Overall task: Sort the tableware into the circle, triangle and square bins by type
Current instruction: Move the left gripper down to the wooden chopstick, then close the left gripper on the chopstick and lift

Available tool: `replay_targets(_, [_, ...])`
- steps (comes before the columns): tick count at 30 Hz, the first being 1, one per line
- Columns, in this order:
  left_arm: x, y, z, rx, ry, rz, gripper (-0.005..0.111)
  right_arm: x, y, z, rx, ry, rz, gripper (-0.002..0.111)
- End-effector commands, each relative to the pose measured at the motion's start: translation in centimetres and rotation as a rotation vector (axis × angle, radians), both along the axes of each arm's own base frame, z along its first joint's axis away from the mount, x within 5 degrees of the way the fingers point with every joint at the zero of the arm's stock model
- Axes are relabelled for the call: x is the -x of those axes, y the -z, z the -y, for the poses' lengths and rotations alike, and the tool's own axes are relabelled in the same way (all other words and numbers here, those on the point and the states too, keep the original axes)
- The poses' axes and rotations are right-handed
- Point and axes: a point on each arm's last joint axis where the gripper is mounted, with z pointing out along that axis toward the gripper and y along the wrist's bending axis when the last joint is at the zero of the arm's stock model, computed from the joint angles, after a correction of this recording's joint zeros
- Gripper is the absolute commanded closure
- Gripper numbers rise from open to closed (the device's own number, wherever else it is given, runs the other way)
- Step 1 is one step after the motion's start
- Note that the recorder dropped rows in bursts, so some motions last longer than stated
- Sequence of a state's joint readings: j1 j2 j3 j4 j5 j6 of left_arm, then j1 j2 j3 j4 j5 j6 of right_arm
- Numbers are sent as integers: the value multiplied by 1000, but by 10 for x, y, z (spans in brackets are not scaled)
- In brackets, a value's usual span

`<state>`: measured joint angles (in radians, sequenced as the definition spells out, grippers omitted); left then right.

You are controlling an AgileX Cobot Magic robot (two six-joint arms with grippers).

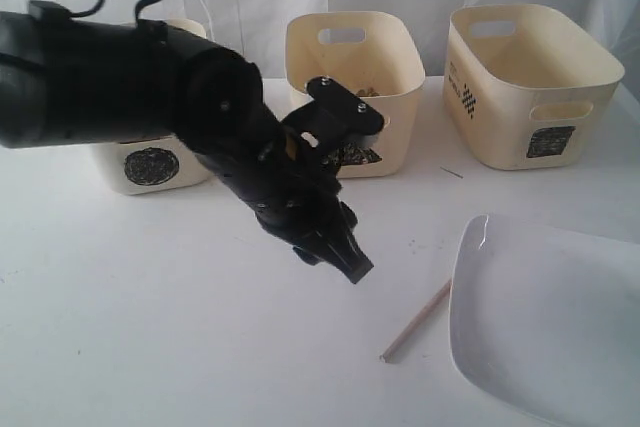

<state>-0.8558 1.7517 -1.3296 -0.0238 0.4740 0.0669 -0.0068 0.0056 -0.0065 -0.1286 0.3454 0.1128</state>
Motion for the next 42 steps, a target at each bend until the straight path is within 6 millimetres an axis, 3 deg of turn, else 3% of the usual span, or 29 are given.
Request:
replay_targets(1, [-3,16,20,-23,95,-95,56,0,2,0,2,2,1,108])
replay_targets(12, [-5,43,37,-43,168,-216,56,0,2,0,2,2,1,108])
replay_targets(20, [6,55,56,-48,244,-181,56,0,2,0,2,2,1,108])
replay_targets(26, [2,59,71,-41,261,-174,56,0,2,0,2,2,1,108])
replay_targets(42, [-5,82,78,-66,257,-166,56,0,2,0,2,2,1,108])
